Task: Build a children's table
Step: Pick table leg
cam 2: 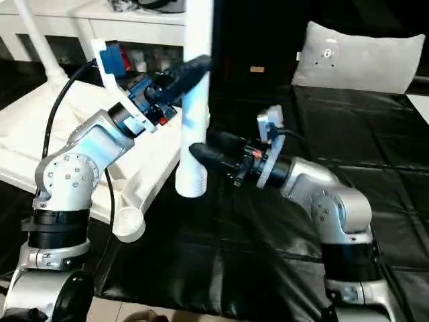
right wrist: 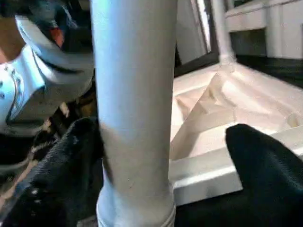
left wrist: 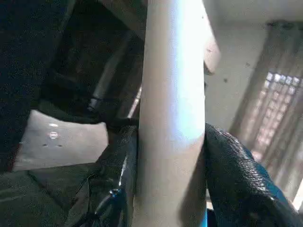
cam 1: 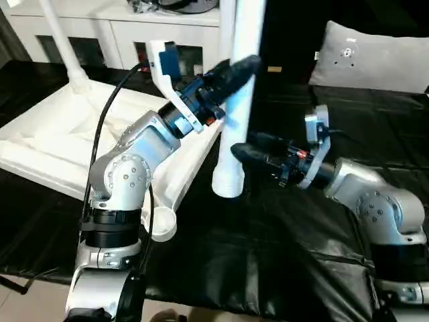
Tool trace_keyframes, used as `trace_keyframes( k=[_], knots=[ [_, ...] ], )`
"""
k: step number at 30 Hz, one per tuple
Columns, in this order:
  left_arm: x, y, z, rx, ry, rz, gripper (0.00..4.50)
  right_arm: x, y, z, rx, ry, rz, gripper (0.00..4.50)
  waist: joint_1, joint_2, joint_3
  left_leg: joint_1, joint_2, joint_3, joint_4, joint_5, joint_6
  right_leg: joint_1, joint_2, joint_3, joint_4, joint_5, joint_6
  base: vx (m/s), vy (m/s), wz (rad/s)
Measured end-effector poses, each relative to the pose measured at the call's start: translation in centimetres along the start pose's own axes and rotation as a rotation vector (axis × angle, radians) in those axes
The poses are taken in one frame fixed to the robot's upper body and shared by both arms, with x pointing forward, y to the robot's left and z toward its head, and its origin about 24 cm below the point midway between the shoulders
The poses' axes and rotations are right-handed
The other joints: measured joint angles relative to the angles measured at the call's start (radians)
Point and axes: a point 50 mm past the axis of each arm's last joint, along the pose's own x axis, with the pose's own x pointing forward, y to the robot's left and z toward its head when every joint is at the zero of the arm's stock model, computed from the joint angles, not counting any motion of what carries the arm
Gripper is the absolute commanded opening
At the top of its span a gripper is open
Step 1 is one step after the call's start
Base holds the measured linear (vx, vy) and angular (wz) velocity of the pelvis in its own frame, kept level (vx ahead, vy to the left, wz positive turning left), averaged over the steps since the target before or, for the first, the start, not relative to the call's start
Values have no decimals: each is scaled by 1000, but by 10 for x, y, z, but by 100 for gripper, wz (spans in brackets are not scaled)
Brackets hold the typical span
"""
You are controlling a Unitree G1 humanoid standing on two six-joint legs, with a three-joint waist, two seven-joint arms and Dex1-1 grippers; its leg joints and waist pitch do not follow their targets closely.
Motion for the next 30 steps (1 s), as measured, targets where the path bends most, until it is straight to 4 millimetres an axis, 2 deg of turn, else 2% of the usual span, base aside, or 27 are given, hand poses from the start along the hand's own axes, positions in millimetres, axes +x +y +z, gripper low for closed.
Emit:
trace_keyframes(
  k=[10,26,27,30],
  knots=[
    [3,-10,-1,8,20,-82,176,8,5,-13,23,73,111,447,0,0,0,0,0,0,2,1,1,0,0,0,2,0,0,0,0,0],
    [4,-14,-8,-9,50,-123,175,15,3,-14,19,61,154,447,0,0,0,0,0,0,3,1,1,0,0,0,3,0,0,0,0,0],
    [4,-14,-9,-11,52,-123,175,15,3,-14,19,61,156,419,0,0,0,0,0,0,3,1,1,0,0,0,3,0,0,0,0,0],
    [3,-14,-10,-15,55,-125,175,16,3,-14,23,60,171,406,0,0,0,0,0,0,3,1,1,0,0,0,4,0,0,0,0,0]
  ],
)
